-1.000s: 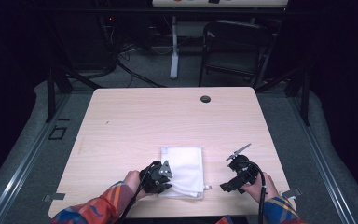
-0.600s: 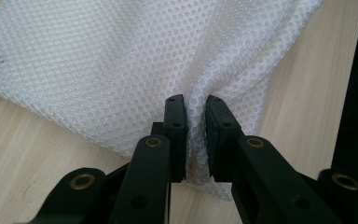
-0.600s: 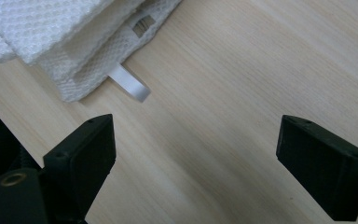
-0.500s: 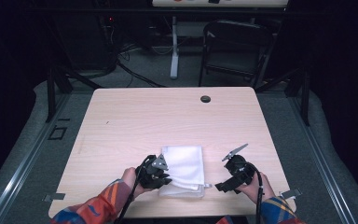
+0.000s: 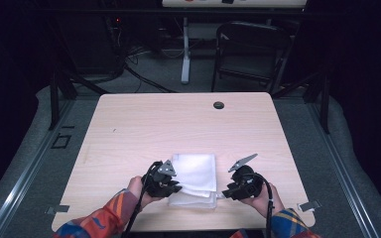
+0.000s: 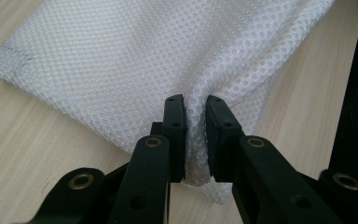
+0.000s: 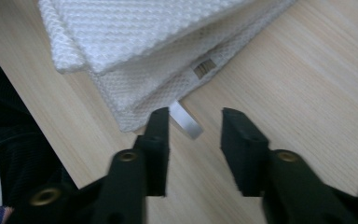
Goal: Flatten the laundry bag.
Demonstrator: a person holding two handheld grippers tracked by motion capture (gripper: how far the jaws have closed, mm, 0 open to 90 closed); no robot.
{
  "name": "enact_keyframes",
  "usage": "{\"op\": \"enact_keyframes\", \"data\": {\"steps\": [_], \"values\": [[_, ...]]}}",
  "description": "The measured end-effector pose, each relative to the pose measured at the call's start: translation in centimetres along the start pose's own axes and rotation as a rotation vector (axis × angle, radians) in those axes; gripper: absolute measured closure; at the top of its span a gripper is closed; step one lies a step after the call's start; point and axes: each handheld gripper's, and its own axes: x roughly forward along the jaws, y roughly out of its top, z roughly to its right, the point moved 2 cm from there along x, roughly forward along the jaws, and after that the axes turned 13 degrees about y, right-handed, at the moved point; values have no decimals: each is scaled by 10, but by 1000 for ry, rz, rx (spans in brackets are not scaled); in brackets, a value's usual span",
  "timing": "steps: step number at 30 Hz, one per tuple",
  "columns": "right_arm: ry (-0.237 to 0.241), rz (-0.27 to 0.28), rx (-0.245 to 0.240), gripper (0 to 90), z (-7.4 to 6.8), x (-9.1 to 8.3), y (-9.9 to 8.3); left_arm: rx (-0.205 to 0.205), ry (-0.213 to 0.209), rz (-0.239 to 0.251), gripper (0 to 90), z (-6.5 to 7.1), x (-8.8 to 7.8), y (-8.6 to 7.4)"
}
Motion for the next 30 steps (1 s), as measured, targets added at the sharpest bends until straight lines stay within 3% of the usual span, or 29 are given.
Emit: {"op": "enact_keyframes", "data": {"steps": [2,8,9,14,30], "values": [[8,17,-11,770,-3,4,3,-4,-2,4,794,0,0,0],[13,23,-53,875,-8,11,9,-1,-2,0,794,0,0,0],[14,20,-78,900,-11,15,12,2,-1,-9,793,0,1,0],[19,13,-105,900,-17,28,19,-1,-3,-9,794,0,1,0],[6,-49,-136,900,-13,59,22,-13,-3,0,798,-1,-3,-1]]}}
